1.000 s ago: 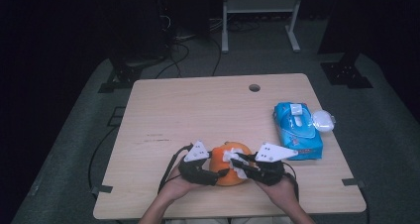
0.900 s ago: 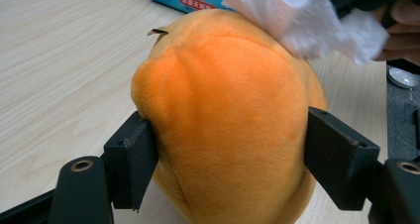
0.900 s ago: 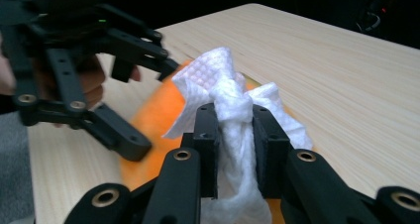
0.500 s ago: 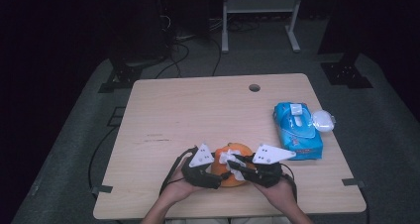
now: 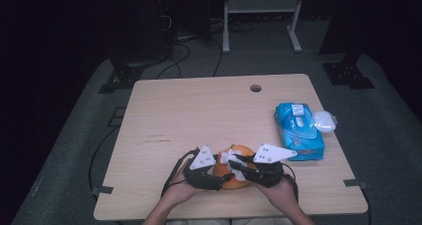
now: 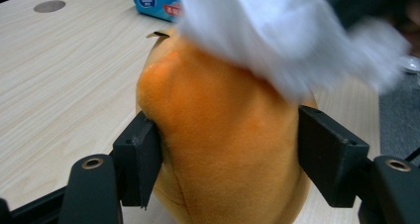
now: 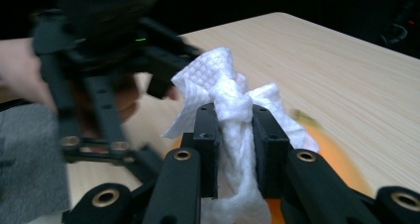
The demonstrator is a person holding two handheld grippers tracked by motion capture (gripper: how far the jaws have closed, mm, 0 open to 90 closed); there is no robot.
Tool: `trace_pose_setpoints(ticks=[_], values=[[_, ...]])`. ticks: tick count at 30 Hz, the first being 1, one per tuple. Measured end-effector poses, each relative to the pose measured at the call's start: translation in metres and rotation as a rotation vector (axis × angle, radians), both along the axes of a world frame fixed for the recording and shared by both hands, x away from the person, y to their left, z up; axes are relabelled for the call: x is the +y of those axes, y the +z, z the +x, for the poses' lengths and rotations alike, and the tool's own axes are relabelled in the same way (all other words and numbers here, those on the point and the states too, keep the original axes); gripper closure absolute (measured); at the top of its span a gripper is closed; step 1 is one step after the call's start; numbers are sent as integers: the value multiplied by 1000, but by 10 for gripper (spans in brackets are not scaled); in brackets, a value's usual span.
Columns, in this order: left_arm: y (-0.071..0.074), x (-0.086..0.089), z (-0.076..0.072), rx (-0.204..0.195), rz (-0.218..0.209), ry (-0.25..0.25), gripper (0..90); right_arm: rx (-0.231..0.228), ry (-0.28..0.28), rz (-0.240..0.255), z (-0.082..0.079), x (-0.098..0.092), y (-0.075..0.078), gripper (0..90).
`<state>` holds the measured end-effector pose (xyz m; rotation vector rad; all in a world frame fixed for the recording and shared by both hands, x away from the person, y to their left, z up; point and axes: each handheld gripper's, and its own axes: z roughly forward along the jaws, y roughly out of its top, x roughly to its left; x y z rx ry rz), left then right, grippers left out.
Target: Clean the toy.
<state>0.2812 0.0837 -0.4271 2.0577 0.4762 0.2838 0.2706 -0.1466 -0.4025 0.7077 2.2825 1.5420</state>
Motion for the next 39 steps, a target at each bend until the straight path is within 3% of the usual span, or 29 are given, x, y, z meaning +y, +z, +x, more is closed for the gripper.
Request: trace_pose_setpoints(ticks=[3,6,8,12,14,16,20,22,24,26,28,31,33,35,37,39], values=[[1,1,1,12,-4,-9,299,38,-57,11,8,-15,-5,749],[3,1,5,58,-53,17,177,50,-62,19,7,-19,-7,749],[2,0,7,80,-67,26,141,56,-45,24,6,-17,-7,749],[1,-2,1,30,-42,8,262,52,-26,30,1,-9,-3,749],[1,-7,-4,-13,-15,-17,300,40,15,43,-3,-2,0,749],[3,-8,-7,-46,19,-29,319,24,38,22,-7,5,2,749],[3,-3,-6,-42,14,-42,337,22,-5,6,0,-5,3,749],[2,-3,-6,-30,-1,-45,329,56,-41,19,6,-17,-2,750],[3,-5,-3,2,-16,-47,259,81,-46,41,8,-22,-4,749],[3,-7,-1,44,-40,-29,176,67,-34,33,4,-16,-1,749],[1,-8,-3,25,-31,-31,215,68,11,43,-1,-6,1,749],[0,-7,-7,2,-11,-37,276,40,48,7,-7,8,2,749],[1,-5,-7,-2,-11,-45,301,36,44,2,-5,5,3,749],[1,-7,-8,-14,-7,-54,306,28,0,-15,-2,-2,3,749],[1,-10,-9,-19,2,-58,307,56,-14,5,0,-6,2,749],[1,-11,-10,-31,16,-69,305,45,-11,8,-4,-1,2,749]])
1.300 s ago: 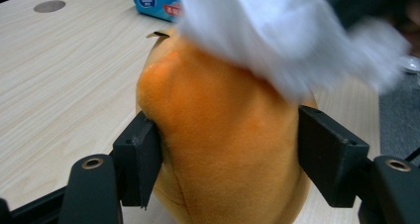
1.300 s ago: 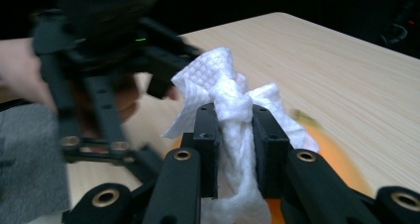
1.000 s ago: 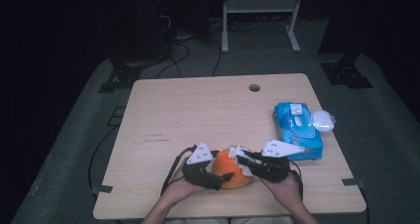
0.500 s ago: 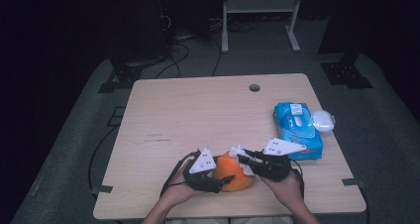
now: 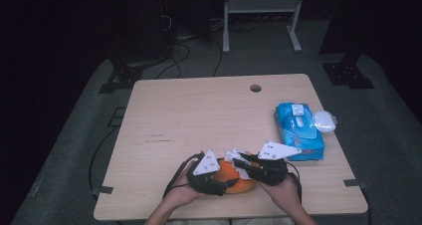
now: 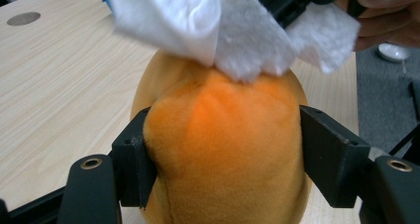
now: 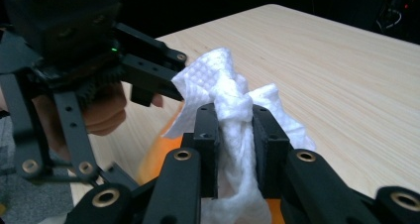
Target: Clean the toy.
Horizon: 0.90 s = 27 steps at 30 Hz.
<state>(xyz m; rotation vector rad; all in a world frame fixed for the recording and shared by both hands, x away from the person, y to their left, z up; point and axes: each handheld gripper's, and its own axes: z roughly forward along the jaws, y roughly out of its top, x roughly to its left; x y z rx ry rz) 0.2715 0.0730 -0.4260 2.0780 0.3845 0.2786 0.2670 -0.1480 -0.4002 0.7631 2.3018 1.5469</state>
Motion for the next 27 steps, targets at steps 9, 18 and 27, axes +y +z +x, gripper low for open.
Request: trace_pose_setpoints(ticks=[9,18,27], values=[[-1,10,3,11,-1,-10,325,6,-14,-24,4,-6,0,749],[1,5,-1,-4,21,-39,319,2,57,-15,-4,13,1,749],[3,5,6,53,-18,0,181,26,1,6,1,-2,-2,748]])
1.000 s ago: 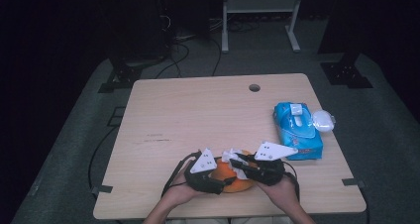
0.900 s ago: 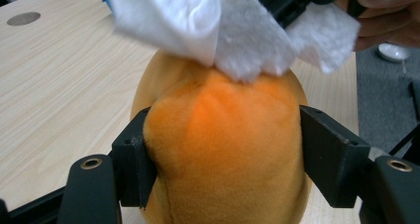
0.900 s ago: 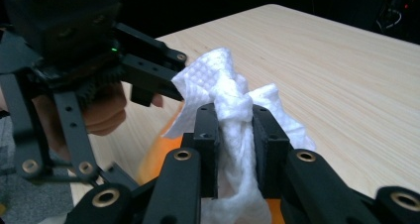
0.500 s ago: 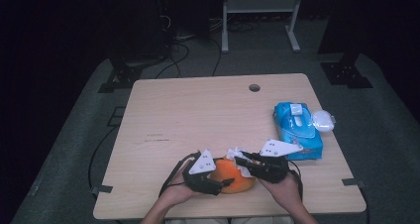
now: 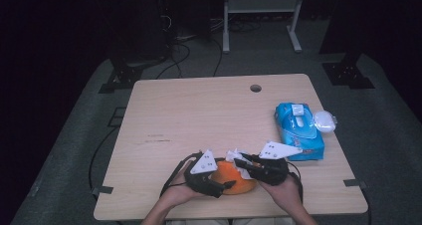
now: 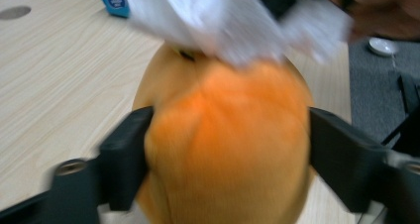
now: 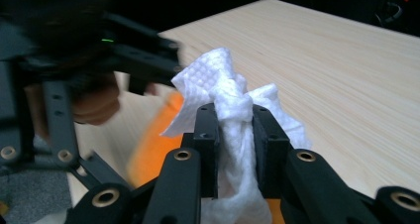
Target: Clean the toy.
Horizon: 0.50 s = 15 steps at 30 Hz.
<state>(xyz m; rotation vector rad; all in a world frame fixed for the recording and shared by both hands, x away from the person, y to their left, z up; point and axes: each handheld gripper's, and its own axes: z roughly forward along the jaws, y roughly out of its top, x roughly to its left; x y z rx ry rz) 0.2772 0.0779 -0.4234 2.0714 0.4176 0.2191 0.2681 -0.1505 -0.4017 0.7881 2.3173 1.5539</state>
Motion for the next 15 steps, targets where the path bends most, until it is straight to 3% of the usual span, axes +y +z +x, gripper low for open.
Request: trace_pose_setpoints(ticks=[2,4,8,10,12,13,15], values=[[-1,1,-1,-10,10,-3,209,-11,38,2,-2,7,0,748],[-1,5,-1,-33,4,2,298,-19,38,-16,-2,7,1,749],[1,12,3,-50,12,27,359,-23,-38,-37,6,-10,0,749],[0,13,4,-40,-3,26,351,17,-59,0,10,-17,-4,749],[2,10,4,-14,3,24,275,8,-54,-4,8,-13,-4,748],[3,9,4,-11,2,26,216,9,-39,5,6,-10,-4,748],[5,7,4,0,-18,29,183,15,9,31,1,-2,-3,748]])
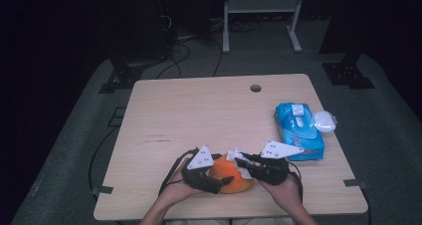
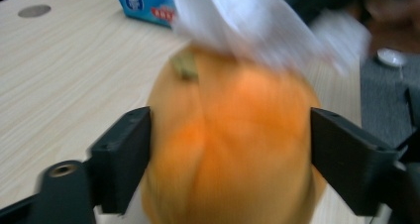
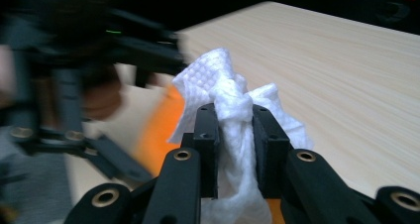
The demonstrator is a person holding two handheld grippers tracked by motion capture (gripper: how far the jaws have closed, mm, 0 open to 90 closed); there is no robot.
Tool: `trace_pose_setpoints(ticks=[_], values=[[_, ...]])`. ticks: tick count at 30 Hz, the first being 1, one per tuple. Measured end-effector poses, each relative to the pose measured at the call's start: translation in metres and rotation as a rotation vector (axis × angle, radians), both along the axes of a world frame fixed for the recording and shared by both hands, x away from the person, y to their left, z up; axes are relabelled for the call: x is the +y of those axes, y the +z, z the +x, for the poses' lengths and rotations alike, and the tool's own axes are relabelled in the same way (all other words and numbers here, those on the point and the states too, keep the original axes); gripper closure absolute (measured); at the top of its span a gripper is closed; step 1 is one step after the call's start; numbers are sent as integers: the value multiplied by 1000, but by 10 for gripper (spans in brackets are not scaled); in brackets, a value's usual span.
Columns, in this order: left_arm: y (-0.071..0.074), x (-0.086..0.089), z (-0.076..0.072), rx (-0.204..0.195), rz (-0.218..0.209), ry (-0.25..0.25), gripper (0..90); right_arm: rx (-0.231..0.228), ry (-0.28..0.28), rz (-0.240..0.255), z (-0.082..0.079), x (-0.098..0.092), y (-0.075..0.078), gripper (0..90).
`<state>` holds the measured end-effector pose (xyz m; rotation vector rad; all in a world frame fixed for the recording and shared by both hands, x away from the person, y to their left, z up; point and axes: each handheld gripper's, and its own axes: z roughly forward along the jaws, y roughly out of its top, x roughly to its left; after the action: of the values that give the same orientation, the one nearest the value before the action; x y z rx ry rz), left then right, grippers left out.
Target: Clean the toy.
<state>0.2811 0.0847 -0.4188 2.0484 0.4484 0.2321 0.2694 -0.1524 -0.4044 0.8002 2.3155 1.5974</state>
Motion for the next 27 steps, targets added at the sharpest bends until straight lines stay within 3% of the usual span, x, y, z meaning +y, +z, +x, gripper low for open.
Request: trace_pose_setpoints(ticks=[2,4,6,9,10,12,13,15,17,23,25,27], values=[[-1,1,-2,-31,24,-9,245,-25,18,-26,-3,6,0,747],[-2,4,-1,-25,18,-10,313,-17,8,-23,0,2,0,748],[-3,8,0,-21,33,-11,337,-13,-37,-34,6,-8,-3,748],[-4,12,3,4,12,-14,330,10,-79,-36,10,-16,-8,748],[-3,11,4,19,13,-11,289,10,-80,-30,9,-15,-8,748],[0,7,5,33,3,7,177,-13,-58,-27,3,-6,-4,748],[0,6,5,34,1,5,167,-21,-40,-19,1,-3,-4,747],[-1,5,2,5,18,-5,240,-38,-7,-26,-3,4,-2,747],[-1,9,3,5,22,-4,312,-42,-8,-35,-1,2,-2,748],[-6,21,9,36,3,9,350,29,-99,-29,14,-22,-16,748],[-6,23,9,34,10,5,351,19,-93,-26,11,-18,-14,748],[-7,24,10,41,-4,10,352,8,-49,-1,6,-12,-9,747]])
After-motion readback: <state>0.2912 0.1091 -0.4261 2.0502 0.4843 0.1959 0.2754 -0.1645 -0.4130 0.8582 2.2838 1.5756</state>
